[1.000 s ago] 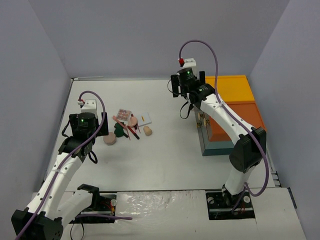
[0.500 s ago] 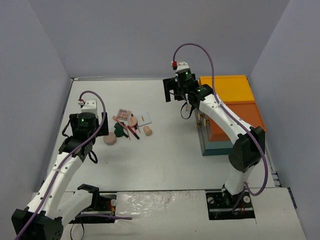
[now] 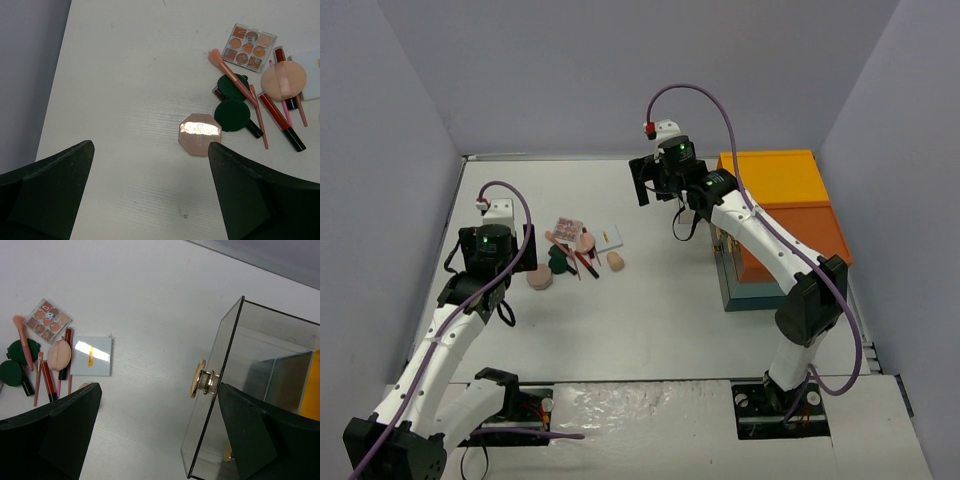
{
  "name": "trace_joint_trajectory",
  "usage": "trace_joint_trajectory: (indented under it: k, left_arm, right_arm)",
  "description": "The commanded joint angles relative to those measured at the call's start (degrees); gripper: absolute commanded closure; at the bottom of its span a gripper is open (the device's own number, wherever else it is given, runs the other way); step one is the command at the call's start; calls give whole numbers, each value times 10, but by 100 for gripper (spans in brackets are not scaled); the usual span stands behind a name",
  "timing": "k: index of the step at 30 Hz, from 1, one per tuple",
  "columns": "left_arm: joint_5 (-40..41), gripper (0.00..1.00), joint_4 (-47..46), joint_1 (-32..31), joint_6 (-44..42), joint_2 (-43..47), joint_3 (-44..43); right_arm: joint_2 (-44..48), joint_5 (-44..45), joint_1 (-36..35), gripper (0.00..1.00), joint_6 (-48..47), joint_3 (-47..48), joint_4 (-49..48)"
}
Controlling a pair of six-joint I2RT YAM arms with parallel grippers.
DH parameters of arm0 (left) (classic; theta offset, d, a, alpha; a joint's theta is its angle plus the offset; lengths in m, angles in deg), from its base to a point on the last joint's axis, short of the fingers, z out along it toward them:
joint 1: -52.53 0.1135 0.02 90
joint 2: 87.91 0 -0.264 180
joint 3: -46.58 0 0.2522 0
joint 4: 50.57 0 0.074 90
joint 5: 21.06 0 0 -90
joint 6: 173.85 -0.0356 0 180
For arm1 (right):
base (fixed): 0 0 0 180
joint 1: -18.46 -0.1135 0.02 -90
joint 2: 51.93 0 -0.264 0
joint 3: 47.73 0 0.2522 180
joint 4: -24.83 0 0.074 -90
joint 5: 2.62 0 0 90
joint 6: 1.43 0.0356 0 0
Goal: Organize the makeup
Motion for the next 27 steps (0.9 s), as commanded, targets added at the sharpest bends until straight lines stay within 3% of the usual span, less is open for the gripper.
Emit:
trace_joint_trajectory:
  k: [1,7,14,19,27]
  left_arm:
    - [6,3,-22,-3,13,-4,-24]
    - [16,3,2,-3,13,-6,-52]
    - [13,3,10,-3,19,31,-44]
    - [14,3,11,-3,19,48,-30]
    - [-3,3,2,-3,30,36,-12]
  right_arm:
    - [44,63,-17,0,-43,40,-32]
    - [65,38,-76,3,-78,39,-32]
    - [27,1,-146,17,-58,-20,-42]
    - [-30,-22,-161,22,-10,-91,-85]
    - [-120,-10,-161,29,-12,-115,-139]
